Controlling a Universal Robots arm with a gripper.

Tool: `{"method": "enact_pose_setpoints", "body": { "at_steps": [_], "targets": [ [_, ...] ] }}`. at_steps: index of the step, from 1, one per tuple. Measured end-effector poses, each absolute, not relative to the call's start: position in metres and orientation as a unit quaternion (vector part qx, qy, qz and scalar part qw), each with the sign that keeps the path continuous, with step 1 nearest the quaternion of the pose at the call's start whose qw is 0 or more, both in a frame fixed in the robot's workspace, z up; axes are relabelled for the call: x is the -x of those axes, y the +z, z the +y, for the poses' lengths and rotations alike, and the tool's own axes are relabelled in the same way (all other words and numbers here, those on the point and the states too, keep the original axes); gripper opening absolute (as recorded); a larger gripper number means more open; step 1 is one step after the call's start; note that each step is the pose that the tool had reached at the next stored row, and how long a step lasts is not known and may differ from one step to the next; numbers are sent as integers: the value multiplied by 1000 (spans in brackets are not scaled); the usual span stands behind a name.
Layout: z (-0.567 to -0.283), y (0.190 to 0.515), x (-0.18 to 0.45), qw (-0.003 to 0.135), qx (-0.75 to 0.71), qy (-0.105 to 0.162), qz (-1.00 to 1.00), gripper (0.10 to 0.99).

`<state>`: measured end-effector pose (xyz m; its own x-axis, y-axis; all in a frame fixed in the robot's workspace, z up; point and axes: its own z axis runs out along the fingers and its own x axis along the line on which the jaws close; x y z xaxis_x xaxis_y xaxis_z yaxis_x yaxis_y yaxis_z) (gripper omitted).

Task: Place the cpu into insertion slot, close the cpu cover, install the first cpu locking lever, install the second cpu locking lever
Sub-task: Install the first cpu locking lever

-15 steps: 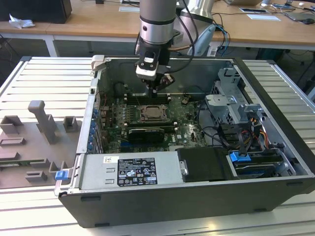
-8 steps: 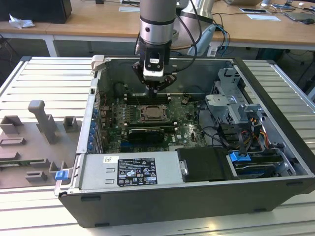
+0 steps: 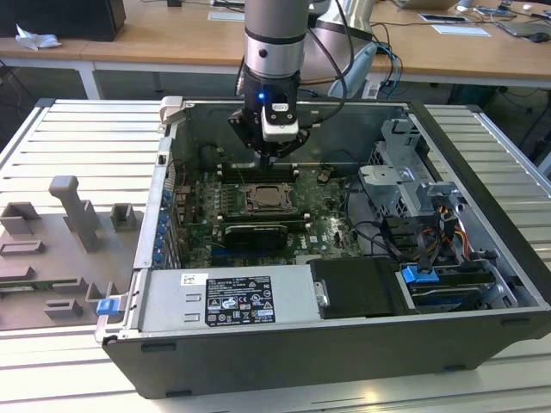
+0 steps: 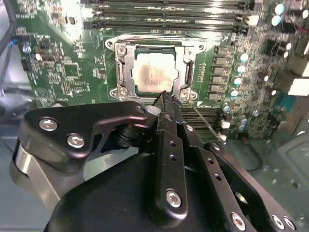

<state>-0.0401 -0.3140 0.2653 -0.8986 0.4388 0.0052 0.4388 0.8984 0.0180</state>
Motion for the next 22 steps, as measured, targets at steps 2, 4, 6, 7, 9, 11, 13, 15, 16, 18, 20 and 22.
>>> {"method": "enact_pose_setpoints", "body": {
  "at_steps": [2, 4, 6, 7, 9, 11, 13, 15, 16, 18, 20, 22],
  "targets": [
    [-314, 265, 40, 1, 196, -9, -981, 106],
    [-314, 265, 40, 1, 169, -9, -986, 106],
    [-314, 264, 40, 1, 145, -9, -989, 106],
    [-314, 264, 40, 1, 136, -9, -991, 106],
    [-314, 264, 40, 2, 118, -9, -993, 106],
    [-314, 264, 40, 2, 99, -9, -995, 106],
    [-314, 264, 40, 2, 79, -9, -997, 106],
    [-314, 264, 40, 2, 57, -9, -998, 106],
    [-314, 264, 40, 2, 48, -9, -999, 106],
    [-314, 263, 40, 2, 28, -9, -1000, 106],
    [-314, 263, 40, 3, 8, -9, -1000, 106],
    [-314, 263, 40, 3, -13, -9, -1000, 106]
  ]
}}
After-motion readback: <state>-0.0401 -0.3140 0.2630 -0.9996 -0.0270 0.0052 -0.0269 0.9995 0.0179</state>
